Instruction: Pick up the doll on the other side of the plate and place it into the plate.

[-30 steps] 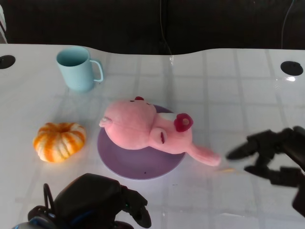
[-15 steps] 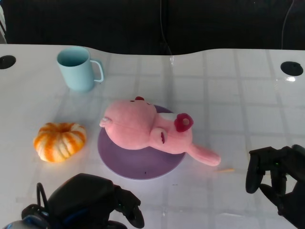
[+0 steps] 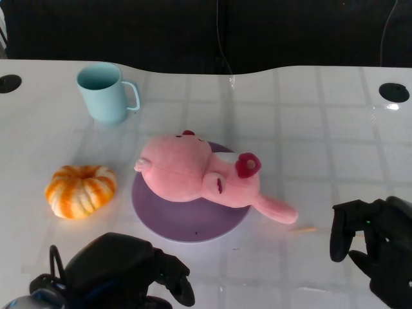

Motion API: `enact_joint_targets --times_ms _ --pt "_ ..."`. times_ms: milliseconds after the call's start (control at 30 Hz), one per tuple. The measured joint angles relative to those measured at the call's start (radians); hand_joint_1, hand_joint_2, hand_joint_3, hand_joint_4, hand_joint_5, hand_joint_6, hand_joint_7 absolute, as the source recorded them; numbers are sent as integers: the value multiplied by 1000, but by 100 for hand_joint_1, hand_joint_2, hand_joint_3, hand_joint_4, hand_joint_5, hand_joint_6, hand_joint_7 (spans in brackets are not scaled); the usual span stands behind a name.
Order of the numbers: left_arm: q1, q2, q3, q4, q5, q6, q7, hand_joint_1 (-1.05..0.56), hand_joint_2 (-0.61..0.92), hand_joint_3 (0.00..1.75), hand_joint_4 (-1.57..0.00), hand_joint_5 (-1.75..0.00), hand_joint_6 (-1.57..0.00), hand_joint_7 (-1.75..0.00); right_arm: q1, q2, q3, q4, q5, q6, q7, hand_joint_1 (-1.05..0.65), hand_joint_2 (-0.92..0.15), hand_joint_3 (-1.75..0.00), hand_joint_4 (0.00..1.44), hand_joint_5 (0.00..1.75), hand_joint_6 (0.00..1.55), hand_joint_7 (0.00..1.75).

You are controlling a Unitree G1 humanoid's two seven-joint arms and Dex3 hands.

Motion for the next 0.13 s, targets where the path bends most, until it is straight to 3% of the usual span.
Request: enact_joint_targets --times_ms 133 --pt "0 2 6 1 -7 -1 0 -22 92 20 -78 -121 -103 -32 -4 0 10 0 -3 0 0 -4 -45 -116 81 175 77 142"
